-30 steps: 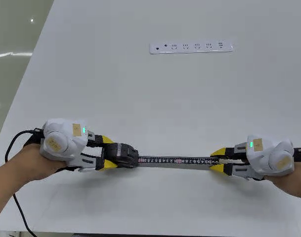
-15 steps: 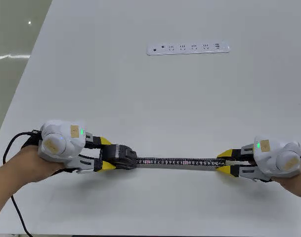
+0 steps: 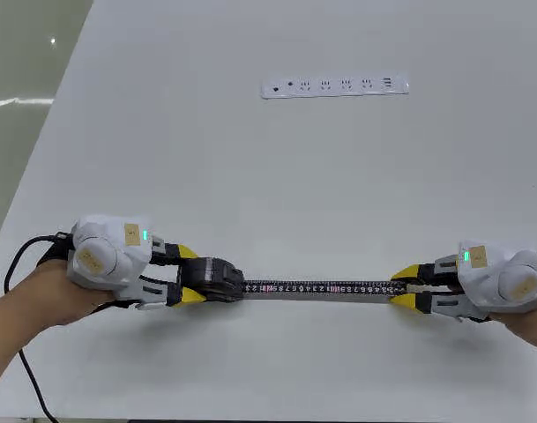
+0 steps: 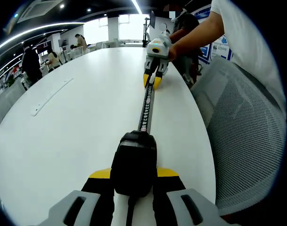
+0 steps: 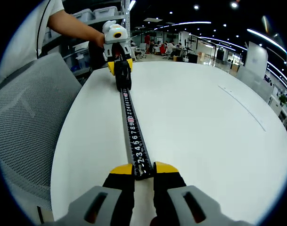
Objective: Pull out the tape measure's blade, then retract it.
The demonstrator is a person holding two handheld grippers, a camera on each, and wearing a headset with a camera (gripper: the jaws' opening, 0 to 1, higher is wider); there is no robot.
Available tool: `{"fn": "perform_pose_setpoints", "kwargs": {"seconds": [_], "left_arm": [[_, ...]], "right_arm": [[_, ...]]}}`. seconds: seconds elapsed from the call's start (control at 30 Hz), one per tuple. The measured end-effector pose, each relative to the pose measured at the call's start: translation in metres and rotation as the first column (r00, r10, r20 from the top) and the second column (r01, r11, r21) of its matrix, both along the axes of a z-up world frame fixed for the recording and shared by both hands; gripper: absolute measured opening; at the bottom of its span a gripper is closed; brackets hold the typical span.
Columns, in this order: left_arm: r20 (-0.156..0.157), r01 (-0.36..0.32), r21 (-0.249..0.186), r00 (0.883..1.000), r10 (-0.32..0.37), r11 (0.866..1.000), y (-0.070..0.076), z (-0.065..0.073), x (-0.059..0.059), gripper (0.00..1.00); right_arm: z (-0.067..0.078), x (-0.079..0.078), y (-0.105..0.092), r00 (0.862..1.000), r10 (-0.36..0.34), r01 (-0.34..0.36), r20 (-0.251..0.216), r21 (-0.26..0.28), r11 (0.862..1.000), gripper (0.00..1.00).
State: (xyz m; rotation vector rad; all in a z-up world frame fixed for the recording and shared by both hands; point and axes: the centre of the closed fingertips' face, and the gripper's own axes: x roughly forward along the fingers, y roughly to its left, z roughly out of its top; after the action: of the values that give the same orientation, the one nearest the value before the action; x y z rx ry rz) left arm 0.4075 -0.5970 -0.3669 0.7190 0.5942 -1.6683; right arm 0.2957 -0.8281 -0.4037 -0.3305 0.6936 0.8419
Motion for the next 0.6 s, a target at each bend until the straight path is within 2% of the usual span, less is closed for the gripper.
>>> {"fn": "perform_pose_setpoints", "kwargs": {"seconds": [0.6], "left_arm": [[-0.004, -0.002, 0.001, 1.0, 0.002, 1.0, -0.0007, 0.0005, -0.0003, 0.28]], "right_arm": [[-0.0002, -0.0033, -0.0009, 1.0, -0.019, 0.02, -0.013, 0.033, 0.999, 0.12]]}}
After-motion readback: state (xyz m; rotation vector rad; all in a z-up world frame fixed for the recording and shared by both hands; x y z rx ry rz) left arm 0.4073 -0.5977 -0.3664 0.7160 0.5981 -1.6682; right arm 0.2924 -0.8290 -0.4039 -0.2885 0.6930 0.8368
